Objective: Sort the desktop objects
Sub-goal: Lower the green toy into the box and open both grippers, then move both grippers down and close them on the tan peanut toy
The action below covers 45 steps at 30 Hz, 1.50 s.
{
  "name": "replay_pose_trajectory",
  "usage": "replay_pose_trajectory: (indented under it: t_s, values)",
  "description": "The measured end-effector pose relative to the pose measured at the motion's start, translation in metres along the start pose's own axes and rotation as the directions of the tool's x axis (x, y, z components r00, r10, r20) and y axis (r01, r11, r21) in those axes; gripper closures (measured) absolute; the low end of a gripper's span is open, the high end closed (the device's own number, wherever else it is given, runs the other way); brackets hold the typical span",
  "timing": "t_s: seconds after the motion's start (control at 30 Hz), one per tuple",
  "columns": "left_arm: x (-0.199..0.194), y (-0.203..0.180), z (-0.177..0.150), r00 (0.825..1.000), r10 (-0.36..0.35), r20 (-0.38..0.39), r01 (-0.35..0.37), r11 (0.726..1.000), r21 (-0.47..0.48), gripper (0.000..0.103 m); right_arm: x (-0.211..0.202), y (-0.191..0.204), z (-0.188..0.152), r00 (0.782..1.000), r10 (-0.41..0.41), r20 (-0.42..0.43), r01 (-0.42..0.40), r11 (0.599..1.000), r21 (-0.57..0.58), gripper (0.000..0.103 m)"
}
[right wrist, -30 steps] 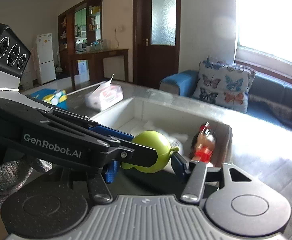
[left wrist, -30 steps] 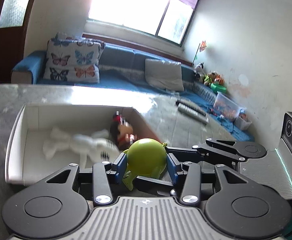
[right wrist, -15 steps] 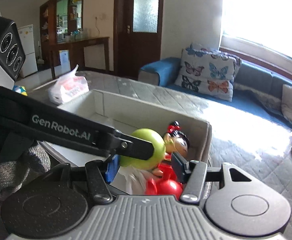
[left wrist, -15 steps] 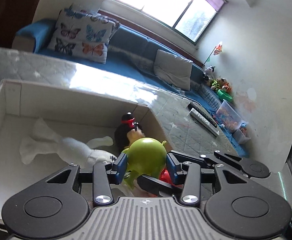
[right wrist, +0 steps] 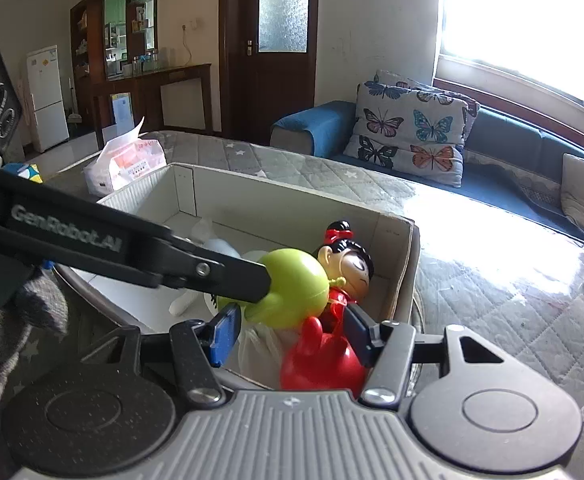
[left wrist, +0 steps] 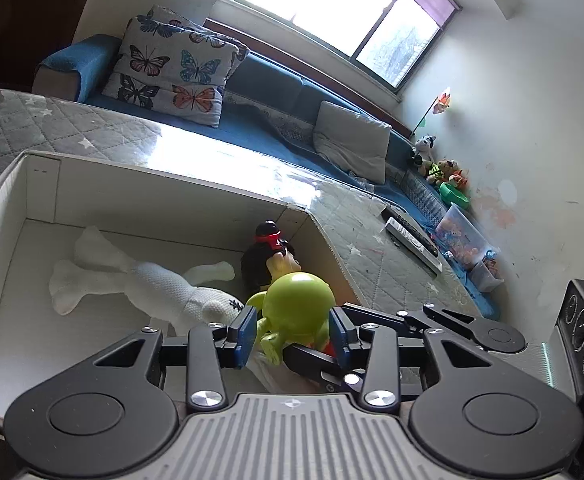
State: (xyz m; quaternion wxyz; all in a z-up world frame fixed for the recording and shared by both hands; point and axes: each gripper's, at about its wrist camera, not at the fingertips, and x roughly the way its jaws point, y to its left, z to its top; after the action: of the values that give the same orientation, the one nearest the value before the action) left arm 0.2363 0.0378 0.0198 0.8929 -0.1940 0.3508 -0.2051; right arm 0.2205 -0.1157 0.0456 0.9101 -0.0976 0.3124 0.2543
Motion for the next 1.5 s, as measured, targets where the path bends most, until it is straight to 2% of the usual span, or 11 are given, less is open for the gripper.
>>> replay_pose_trajectory:
  t_s: [0.17, 0.37, 0.73, 0.87, 0.97, 1.17, 1.3, 1.5]
  values:
    - [-0.014, 0.002, -0.006, 1.0, 0.001, 0.022, -0.001, 1.0, -0.019, 0.061, -0.008, 0.002, -0.002, 1.0, -0.005, 0.011, 0.005, 1.0, 0.003, 0.045]
    - [-0.035, -0.009, -0.014, 0.999, -0.003, 0.054, 0.003, 1.0, 0.006, 0.061, -0.024, 0.006, -0.004, 0.999, -0.003, 0.04, 0.003, 1.0, 0.004, 0.045]
    - [-0.057, -0.016, -0.035, 0.998, 0.026, 0.064, -0.027, 1.0, 0.013, 0.061, -0.054, 0.019, -0.014, 0.998, 0.003, 0.07, -0.003, 1.0, -0.001, 0.045]
    - [-0.066, -0.015, -0.045, 0.997, 0.034, 0.064, -0.035, 0.999, 0.009, 0.061, -0.066, 0.024, -0.021, 0.996, 0.016, 0.084, -0.017, 1.0, 0.002, 0.037]
    - [-0.073, -0.017, -0.053, 0.997, 0.035, 0.067, -0.036, 0.999, 0.008, 0.061, -0.075, 0.029, -0.028, 0.995, 0.02, 0.095, -0.02, 1.0, -0.007, 0.037]
    - [-0.08, -0.02, -0.065, 0.998, 0.037, 0.055, -0.037, 0.999, 0.004, 0.061, -0.091, 0.036, -0.043, 0.995, 0.045, 0.093, -0.046, 0.999, 0.006, 0.037]
    - [-0.081, -0.021, -0.076, 0.999, 0.042, 0.033, -0.043, 0.999, 0.006, 0.061, -0.1, 0.04, -0.057, 0.995, 0.063, 0.082, -0.064, 0.998, 0.017, 0.031]
    - [-0.078, -0.024, -0.095, 0.999, 0.041, -0.011, -0.041, 0.999, 0.006, 0.061, -0.108, 0.047, -0.077, 0.996, 0.082, 0.046, -0.084, 0.996, 0.036, 0.031]
